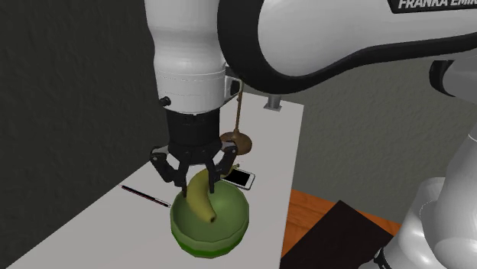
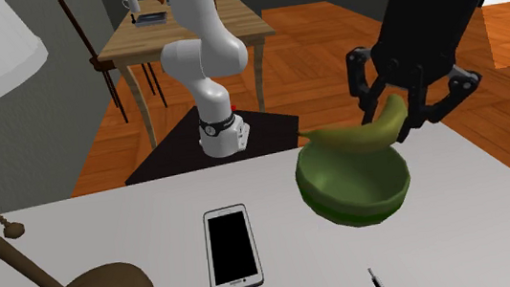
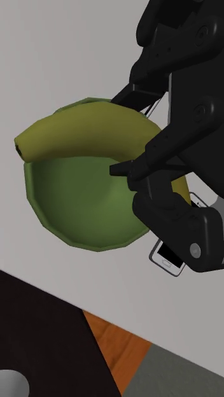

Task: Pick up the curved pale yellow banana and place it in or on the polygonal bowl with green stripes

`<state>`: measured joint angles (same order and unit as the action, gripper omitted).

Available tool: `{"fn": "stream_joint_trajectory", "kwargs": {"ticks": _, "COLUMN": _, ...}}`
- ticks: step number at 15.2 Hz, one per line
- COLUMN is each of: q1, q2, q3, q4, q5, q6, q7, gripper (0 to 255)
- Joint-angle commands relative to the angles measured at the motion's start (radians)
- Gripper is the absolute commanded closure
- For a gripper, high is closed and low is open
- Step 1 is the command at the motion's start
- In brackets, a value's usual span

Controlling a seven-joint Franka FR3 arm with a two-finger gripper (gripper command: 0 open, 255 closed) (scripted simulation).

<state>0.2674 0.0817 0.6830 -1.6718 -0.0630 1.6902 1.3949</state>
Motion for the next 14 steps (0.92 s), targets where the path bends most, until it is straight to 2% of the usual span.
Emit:
{"fn": "stream_joint_trajectory", "kwargs": {"ticks": 1, "q1": -0.002, "q2": -0.001, "q3": -0.001, "q4": -0.026, "q5": 0.0, "q6": 0.026, "q7": -0.001, "gripper": 255}}
{"fn": "stream_joint_trajectory", "kwargs": {"ticks": 8, "q1": -0.003, "q2": 0.004, "q3": -0.003, "q4": -0.124, "q5": -0.004, "q6": 0.128, "q7": 0.004, "gripper": 255}}
{"fn": "stream_joint_trajectory", "kwargs": {"ticks": 14, "q1": -0.003, "q2": 0.004, "q3": -0.003, "q4": -0.124, "q5": -0.004, "q6": 0.128, "q7": 0.004, "gripper": 255}}
